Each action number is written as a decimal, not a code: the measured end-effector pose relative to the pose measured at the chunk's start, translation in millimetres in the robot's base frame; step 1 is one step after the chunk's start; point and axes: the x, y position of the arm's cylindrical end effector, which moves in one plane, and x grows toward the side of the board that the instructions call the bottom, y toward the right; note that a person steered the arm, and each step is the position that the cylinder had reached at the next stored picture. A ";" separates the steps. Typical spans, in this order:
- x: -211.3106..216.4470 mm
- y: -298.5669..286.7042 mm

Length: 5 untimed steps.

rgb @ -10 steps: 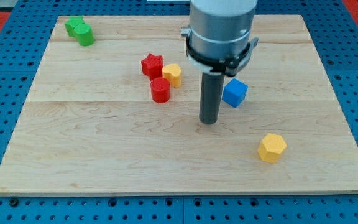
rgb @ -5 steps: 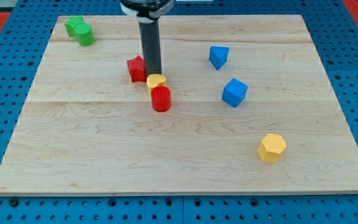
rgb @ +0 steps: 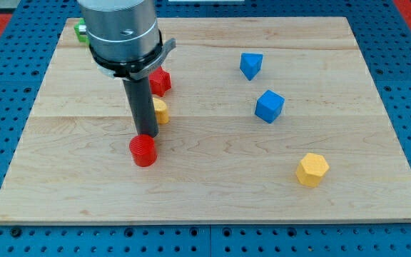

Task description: Place the yellow heart left to the yellow hexagon

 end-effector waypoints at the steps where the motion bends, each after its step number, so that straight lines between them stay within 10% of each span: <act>1: -26.0 -58.2; 5: -2.8 166.8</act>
